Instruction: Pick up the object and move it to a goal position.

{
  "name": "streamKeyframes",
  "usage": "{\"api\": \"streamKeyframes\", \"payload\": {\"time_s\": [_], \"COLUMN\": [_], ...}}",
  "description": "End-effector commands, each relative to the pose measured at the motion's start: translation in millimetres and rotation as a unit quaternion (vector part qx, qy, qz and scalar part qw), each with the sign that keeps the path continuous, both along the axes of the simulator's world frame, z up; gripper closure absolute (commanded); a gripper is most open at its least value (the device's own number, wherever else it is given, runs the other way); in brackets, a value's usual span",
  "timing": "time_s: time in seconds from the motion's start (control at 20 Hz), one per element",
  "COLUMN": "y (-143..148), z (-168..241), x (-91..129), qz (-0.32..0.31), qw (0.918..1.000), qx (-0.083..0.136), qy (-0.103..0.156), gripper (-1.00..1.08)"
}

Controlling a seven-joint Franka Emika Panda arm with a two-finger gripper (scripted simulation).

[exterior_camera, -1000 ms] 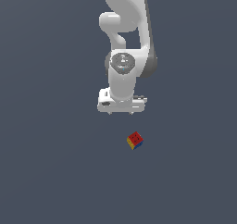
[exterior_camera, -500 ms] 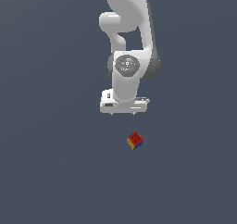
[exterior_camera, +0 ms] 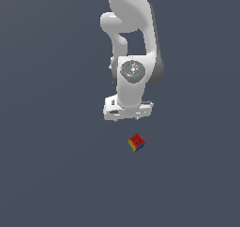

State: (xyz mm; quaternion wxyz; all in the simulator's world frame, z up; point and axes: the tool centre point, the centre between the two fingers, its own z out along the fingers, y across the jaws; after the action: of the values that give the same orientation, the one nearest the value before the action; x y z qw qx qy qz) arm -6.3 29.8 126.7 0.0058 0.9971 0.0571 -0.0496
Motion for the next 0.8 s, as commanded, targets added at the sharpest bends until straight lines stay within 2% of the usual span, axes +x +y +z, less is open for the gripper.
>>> {"api": "streamKeyframes", "payload": {"time_s": [0.0,0.25,0.75], "y": [5,21,47], "z": [-4,-17,-39], "x": [9,32,67], "qz": [0.025,0.092,0.199], "qw": [0.9997,0.9955,0.9790], "qx": [0.002,0.007,0.017], "qy": [-0.005,-0.018,-0.041], "gripper": [-0.92,-0.92,-0.92]}}
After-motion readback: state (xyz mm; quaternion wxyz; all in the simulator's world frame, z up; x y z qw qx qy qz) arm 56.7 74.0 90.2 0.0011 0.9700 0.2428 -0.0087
